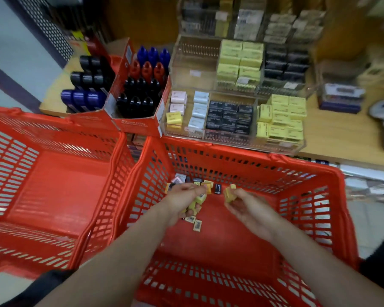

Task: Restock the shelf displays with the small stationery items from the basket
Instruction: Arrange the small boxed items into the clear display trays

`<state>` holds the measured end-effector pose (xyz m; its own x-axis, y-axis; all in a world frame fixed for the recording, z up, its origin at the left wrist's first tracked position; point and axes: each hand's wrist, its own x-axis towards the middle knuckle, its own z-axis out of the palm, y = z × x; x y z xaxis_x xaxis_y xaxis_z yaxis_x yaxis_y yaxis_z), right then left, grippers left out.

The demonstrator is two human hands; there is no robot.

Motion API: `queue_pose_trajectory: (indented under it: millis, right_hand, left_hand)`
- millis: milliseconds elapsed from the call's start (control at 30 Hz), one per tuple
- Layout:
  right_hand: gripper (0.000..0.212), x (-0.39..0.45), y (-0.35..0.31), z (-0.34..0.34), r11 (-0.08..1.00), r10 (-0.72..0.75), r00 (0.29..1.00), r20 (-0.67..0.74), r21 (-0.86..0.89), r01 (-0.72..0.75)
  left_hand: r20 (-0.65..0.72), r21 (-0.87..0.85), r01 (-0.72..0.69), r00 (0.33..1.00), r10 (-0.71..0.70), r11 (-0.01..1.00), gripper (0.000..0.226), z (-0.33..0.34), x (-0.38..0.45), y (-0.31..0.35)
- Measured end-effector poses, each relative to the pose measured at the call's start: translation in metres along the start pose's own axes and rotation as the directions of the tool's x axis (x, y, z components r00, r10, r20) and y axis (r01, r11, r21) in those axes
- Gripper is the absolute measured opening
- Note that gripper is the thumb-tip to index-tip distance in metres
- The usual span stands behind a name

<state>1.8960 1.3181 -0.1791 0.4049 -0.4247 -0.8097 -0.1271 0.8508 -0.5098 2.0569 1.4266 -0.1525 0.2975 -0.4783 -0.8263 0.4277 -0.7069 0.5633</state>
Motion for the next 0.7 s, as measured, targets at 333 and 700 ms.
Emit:
queue_pose_trajectory:
  millis: [333, 700]
  right_hand:
    - [0.020, -0.193, -0.122, 0.035, 0.999, -0.021, 0.949, 0.313, -0.032, 0.033]
    - [0.025, -0.238, -0.182, 0.021, 0.953, -0.124, 0.933, 0.339, -0.223, 0.207]
  left_hand:
    - [0.182, 0.458, -0.422, 0.906, 0.382, 0.782, 0.028, 0.016, -0.176, 0.125]
    - [0.291, 0.349, -0.475, 0.874, 0.389, 0.808, 0.027, 0.070, -0.186, 0.147]
